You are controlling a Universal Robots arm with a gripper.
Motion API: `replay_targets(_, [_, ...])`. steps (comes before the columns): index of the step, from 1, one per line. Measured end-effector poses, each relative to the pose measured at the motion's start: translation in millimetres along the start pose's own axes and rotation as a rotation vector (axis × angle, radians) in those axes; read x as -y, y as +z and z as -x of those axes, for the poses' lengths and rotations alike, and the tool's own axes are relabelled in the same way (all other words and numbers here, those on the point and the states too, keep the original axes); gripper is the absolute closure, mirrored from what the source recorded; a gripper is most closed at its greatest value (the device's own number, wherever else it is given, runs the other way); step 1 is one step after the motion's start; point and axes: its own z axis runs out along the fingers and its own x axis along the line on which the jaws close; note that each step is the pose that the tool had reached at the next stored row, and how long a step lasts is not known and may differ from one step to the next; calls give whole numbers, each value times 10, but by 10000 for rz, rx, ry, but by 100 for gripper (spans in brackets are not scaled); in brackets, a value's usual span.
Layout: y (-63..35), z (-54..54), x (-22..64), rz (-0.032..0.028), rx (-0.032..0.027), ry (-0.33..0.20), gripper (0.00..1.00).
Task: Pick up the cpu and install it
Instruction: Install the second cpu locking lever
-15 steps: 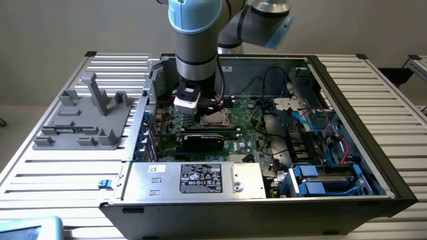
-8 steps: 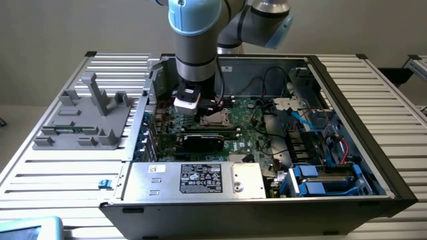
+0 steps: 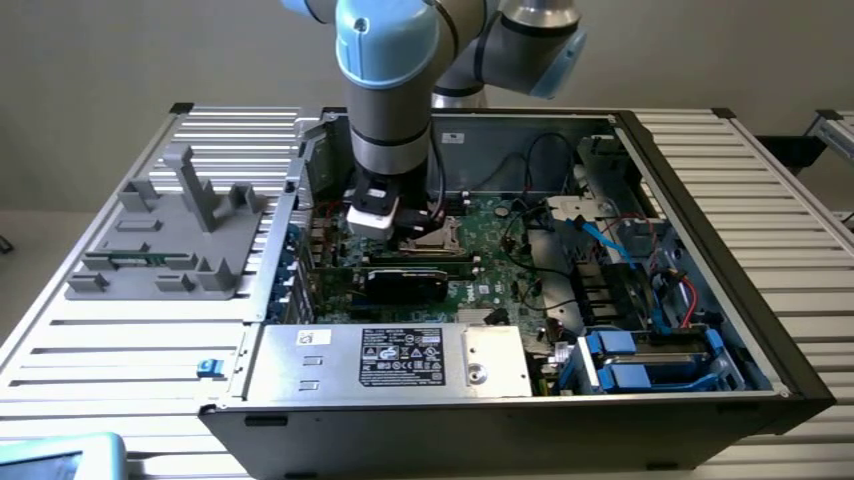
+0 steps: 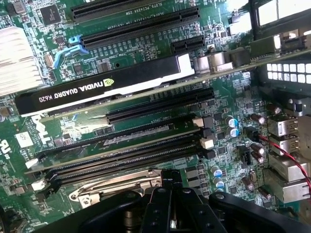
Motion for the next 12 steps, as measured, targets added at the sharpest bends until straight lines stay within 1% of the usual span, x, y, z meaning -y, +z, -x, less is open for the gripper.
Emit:
replay_targets(3, [19, 0, -2, -26, 7, -1, 89])
replay_targets(12, [50, 4, 11, -72, 12, -8, 89])
